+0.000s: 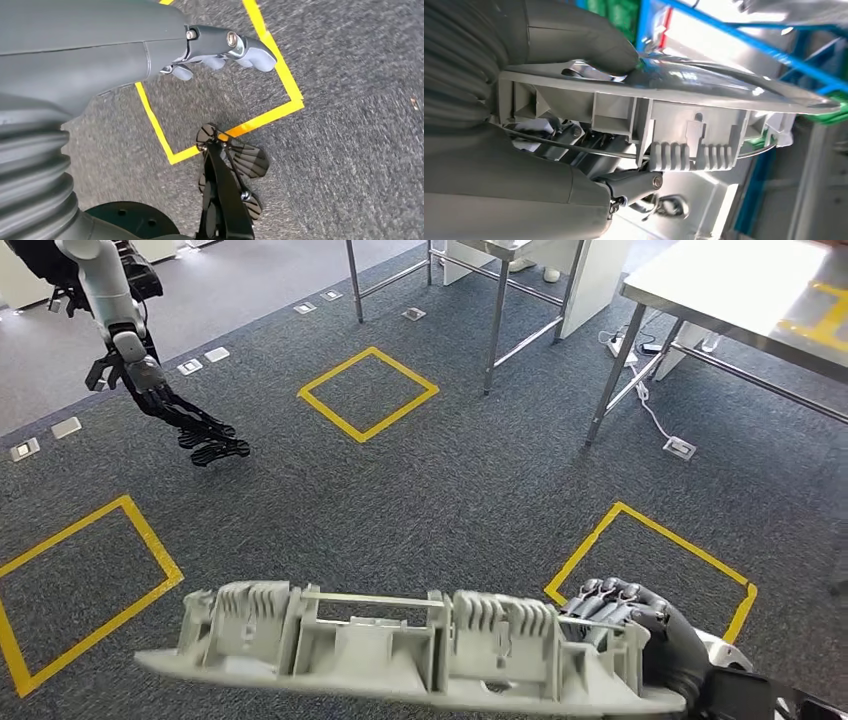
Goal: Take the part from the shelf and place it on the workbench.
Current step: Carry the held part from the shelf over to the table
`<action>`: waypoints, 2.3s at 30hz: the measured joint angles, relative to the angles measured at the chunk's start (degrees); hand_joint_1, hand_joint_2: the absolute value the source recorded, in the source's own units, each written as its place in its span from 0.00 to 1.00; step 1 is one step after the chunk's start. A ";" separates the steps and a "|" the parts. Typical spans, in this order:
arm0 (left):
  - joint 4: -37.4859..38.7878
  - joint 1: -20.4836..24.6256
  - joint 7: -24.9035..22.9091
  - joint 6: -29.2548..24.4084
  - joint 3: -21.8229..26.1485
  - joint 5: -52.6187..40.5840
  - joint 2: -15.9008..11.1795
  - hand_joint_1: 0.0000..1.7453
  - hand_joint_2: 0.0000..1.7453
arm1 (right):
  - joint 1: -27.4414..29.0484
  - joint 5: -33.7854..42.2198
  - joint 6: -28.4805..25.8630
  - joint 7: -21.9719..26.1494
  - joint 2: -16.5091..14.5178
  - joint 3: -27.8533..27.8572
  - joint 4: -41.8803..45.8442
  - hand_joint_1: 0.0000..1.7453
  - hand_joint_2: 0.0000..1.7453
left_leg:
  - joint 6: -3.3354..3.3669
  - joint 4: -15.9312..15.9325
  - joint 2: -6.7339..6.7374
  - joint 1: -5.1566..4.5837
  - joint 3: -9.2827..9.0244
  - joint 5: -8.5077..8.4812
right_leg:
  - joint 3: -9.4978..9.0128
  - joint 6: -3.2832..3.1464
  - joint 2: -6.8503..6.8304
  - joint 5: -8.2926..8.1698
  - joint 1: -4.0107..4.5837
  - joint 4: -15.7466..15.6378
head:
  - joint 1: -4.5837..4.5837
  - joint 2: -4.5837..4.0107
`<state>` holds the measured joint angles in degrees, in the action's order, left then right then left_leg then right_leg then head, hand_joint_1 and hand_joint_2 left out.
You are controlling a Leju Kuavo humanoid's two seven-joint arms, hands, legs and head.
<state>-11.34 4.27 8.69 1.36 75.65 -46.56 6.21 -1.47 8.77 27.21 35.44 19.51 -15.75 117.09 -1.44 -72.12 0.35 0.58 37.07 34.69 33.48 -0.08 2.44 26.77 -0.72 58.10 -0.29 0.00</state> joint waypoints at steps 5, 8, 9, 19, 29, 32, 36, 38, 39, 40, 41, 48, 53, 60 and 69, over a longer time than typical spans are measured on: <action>0.00 0.65 -1.57 -0.01 -0.06 -0.01 -0.18 0.00 1.00 | -2.69 -0.30 0.17 -1.11 -0.10 0.13 -0.94 1.00 1.00 | 0.88 13.24 -3.35 0.28 -5.91 -5.04 | 0.73 1.62 2.38 -0.46 -0.01 0.31 | -0.10 0.00; -0.01 0.81 -1.61 -0.08 -0.05 0.58 -0.07 0.00 1.00 | -3.60 0.67 0.73 -1.06 0.02 0.14 -1.46 1.00 1.00 | 2.31 13.61 -1.87 0.16 -5.91 -5.68 | 1.37 2.67 2.32 -0.28 -0.28 0.81 | 0.02 0.00; -0.01 0.81 -1.57 -0.09 -0.05 0.72 -0.03 0.00 1.00 | -3.97 1.05 0.85 -1.01 0.14 0.16 -1.63 1.00 1.00 | 2.69 13.80 -1.31 0.20 -5.90 -5.88 | 2.25 2.87 1.36 0.87 -0.23 2.60 | 0.20 0.00; -0.01 0.76 -0.39 0.71 -0.05 0.82 -0.01 0.00 1.00 | -4.18 0.54 1.38 0.00 0.37 0.16 -2.67 1.00 1.00 | 2.68 13.55 3.73 -0.70 -6.05 -5.35 | 0.21 1.76 -5.07 0.46 0.62 0.98 | 0.67 0.00; 0.00 0.58 0.14 1.05 -0.04 0.97 -0.20 0.00 1.00 | -4.64 0.57 2.15 0.21 0.07 -0.28 -3.56 1.00 1.00 | 0.11 -3.19 0.13 -0.33 1.60 2.44 | 0.29 -0.10 -1.07 -0.30 -0.04 -0.25 | 0.10 0.00; 0.00 0.61 0.33 1.05 -0.03 1.01 -0.24 0.00 1.00 | -5.59 1.26 2.52 -0.62 -0.27 -0.60 -4.14 1.00 1.00 | -0.08 5.19 -0.99 0.19 -2.15 -3.00 | 0.27 0.36 0.63 -0.39 -0.31 -0.03 | 0.02 -0.01; 0.01 0.76 0.36 1.15 -0.03 1.01 -0.24 0.00 1.00 | -6.93 2.15 2.62 -1.77 -0.72 -0.95 -4.54 1.00 1.00 | 1.03 13.13 -3.05 0.24 -5.55 -5.38 | 0.94 2.02 2.67 -0.73 -0.35 0.18 | -0.11 0.00; 0.01 0.81 0.29 1.22 -0.03 1.01 -0.19 0.00 1.00 | -7.16 2.45 2.69 -2.02 -0.80 -1.09 -4.65 1.00 1.00 | 2.04 13.31 -2.08 0.18 -5.56 -5.73 | 1.22 2.74 2.60 -0.78 -0.49 0.37 | -0.05 0.00; 0.00 0.84 0.26 1.25 -0.03 1.01 -0.17 0.00 1.00 | -7.32 2.54 2.71 -2.07 -0.81 -1.14 -4.71 1.00 1.00 | 2.50 13.46 -1.59 0.21 -5.58 -5.92 | 1.74 2.96 1.71 -0.09 -0.46 1.46 | 0.10 0.00; 0.00 0.85 0.24 1.26 -0.03 1.01 -0.16 0.00 1.00 | -7.52 2.59 2.72 -2.11 -0.83 -1.19 -4.79 1.00 1.00 | 2.85 13.60 -1.08 0.26 -5.56 -6.07 | 2.81 3.10 0.54 1.31 -0.38 3.81 | 0.28 0.00; -0.01 0.82 0.22 1.27 -0.03 1.01 -0.18 0.00 1.00 | -7.70 2.62 2.73 -2.13 -0.87 -1.23 -4.90 1.00 1.00 | 3.05 13.62 -0.57 0.18 -5.50 -6.11 | 4.36 3.17 -0.72 3.22 -0.30 7.24 | 0.48 0.00; 0.01 0.78 0.16 1.27 -0.03 1.58 -0.04 0.00 1.00 | -7.98 2.65 3.33 -2.37 -1.34 -1.34 -6.06 1.00 1.00 | 3.23 13.28 3.14 -0.61 -5.51 -5.71 | 1.97 2.09 -4.05 1.49 0.39 4.96 | 0.73 0.00; -0.01 0.89 0.16 1.27 -0.01 1.72 0.03 0.00 1.00 | -8.44 2.69 3.85 -2.40 -1.74 -1.35 -6.66 1.00 1.00 | 1.78 13.47 4.88 -0.85 -5.92 -5.43 | 0.04 0.62 -4.18 0.16 0.88 -0.05 | 0.74 0.00; 0.00 0.71 0.22 1.40 0.04 1.85 -0.08 0.00 1.00 | -9.80 3.92 4.84 -3.33 -2.49 -1.58 -7.92 1.00 1.00 | 0.16 -2.46 0.20 -0.16 1.76 1.19 | 0.09 -0.21 -0.73 -0.47 0.12 -0.49 | -0.05 0.00; 0.00 0.89 0.43 1.58 0.08 2.24 -0.05 0.00 1.00 | -11.03 4.25 4.93 -3.93 -3.01 -1.75 -8.85 1.00 1.00 | 2.42 13.37 -1.49 0.14 -5.12 -6.35 | 1.11 2.47 2.27 -0.34 -0.13 0.59 | 0.01 0.00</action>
<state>-11.34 5.16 9.12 2.94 75.73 -44.32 6.16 -12.50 13.02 32.14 31.52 16.50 -17.50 108.25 0.98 -58.76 -1.14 0.72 31.94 28.34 34.59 2.39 4.72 26.44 -0.85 58.69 -0.28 0.00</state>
